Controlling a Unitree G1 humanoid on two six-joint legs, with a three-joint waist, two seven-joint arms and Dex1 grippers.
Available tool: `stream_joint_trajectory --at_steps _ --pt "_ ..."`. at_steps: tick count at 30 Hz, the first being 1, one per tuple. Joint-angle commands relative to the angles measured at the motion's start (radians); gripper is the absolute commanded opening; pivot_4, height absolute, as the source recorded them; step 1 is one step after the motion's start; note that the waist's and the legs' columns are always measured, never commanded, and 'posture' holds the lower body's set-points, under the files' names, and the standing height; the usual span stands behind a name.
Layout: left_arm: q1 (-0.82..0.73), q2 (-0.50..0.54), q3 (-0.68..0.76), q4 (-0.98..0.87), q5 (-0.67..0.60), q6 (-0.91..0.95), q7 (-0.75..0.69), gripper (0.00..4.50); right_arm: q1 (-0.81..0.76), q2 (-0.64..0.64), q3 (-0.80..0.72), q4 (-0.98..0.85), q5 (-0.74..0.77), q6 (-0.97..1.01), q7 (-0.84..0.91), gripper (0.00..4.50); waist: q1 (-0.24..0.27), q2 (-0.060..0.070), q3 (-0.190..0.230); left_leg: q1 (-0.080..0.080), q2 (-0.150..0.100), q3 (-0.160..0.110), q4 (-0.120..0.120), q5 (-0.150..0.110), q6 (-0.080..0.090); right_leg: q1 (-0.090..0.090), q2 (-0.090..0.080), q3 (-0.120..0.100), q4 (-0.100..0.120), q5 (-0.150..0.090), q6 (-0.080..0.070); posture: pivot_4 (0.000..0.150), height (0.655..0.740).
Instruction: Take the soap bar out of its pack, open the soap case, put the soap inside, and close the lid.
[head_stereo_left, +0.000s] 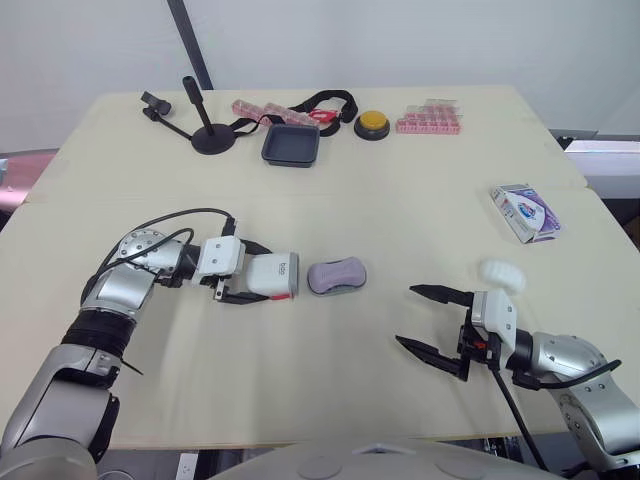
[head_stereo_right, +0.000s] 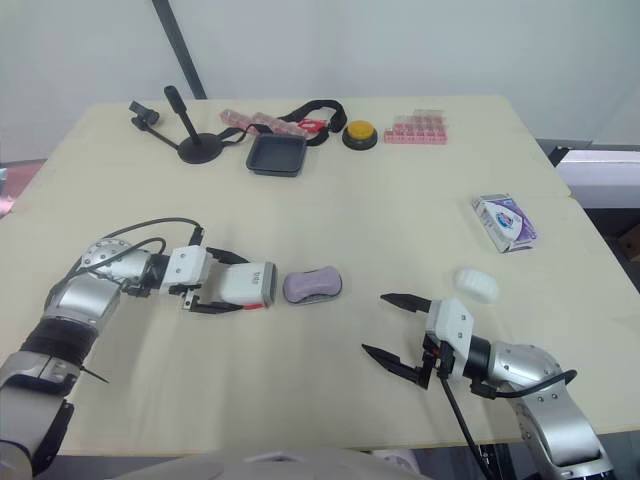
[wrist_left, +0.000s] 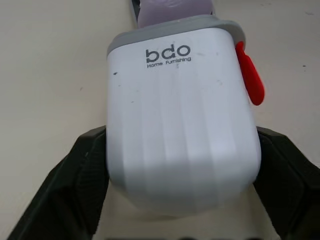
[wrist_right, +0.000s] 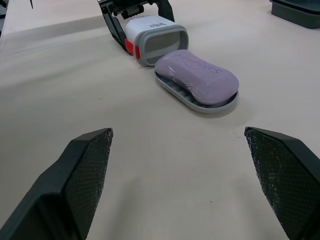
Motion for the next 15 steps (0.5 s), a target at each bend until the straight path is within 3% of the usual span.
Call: stream_joint_trajectory --at_steps 1,10,15 --pt "-0.019 0.003 0.017 0.006 -0.003 -0.028 0.011 3.47 -0.002 -0.009 -0.014 -0.004 0.008 -0.022 0.006 4.5 0.0 0.0 0.0 0.0 0.0 0.0 0.0 0.0 0.0 0.0 0.0 0.0 0.0 0.0 0.0 0.15 0.74" --pt "-0.013 0.006 0.021 0.007 -0.005 -0.038 0.017 3.47 -0.036 -0.045 0.002 -0.023 -0.007 0.002 0.019 4.5 -0.001 0.0 0.0 -0.001 0.0 -0.001 0.0 0.0 0.0 0.0 0.0 -0.001 0.0 0.0 0.0 0.15 0.74" --pt "-0.004 0.022 0.027 -0.011 -0.015 -0.027 0.008 3.47 -0.178 -0.098 0.053 -0.061 -0.028 0.115 0.01 4.5 -0.005 0.0 0.0 0.0 0.0 -0.001 0.0 0.0 0.0 0.0 0.0 -0.001 0.0 0.0 0.0 0.15 0.74"
